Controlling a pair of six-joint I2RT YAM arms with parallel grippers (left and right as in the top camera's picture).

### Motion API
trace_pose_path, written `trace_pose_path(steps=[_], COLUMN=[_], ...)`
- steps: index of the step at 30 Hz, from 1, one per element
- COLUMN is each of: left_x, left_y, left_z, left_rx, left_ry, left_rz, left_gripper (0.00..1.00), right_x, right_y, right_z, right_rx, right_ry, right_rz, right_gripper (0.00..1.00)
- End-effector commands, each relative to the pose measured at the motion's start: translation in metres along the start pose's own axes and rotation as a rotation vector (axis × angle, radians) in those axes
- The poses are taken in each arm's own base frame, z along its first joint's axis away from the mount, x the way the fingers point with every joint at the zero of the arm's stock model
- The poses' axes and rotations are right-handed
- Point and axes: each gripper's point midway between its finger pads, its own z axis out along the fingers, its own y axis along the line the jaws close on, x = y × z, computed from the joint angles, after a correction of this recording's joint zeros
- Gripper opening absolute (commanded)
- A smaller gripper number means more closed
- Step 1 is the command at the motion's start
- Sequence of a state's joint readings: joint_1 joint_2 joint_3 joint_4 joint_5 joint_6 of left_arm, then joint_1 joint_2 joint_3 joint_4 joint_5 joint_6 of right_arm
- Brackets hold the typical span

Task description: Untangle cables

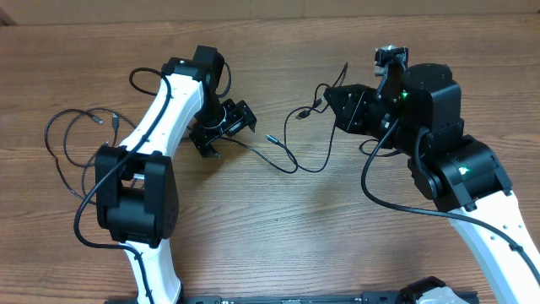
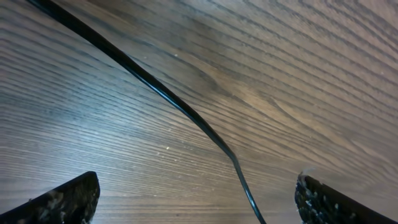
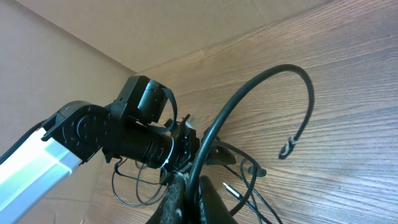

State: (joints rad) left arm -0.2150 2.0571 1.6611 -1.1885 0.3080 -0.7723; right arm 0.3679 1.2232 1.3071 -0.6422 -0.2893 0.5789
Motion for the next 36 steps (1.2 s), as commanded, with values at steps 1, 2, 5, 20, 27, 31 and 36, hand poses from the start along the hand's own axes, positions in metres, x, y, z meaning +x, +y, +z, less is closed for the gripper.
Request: trace_pose_path(steps=[1,2,5,20,27,31,36], left_x=[0.004,0.005,0.005,-0.024,-0.018,-0.017,-0.016], left_y=[0.001,0.001,0.002,0.014,0.010,0.011,0.012], left_z=[0.008,0.012,0.023,0.033,0.038,0.043,0.044], left_rx=[-0.038,-0.044,-0.064,-0.176,-0.181,-0.197,-0.200], left_ry=[-0.003,0.003,0.019,-0.127,-0.126,-0.135,-0.133], left_rz=[-0.003,-0.002,0.000,0.024,0.046,0.057,0.059], left_gripper=[0.99,0.97,0.93,0.65,0.67,0.66,0.41], right_x=[-0.012,-0.012,-0.012,-0.012,-0.012,-0.012,-0.012], right_y=[0.012,0.012,0.012,0.012,0.012,0.012,0.012], right_z=[-0.011,-0.011,-0.011,-0.011,-0.011,-0.011,-0.011], right_rx=[-0.031,-0.031,-0.031,-0.030,-0.030,-0.028,-0.028], right_ry=[-0.041,-0.041,-0.040,-0.040,-0.040,-0.037,-0.037], right_rz=[-0.022,-0.022,-0.022,-0.022,-0.022,-0.021,-0.021], right_gripper=[0.04,0.04,0.04,0.04,0.04,0.04,0.04])
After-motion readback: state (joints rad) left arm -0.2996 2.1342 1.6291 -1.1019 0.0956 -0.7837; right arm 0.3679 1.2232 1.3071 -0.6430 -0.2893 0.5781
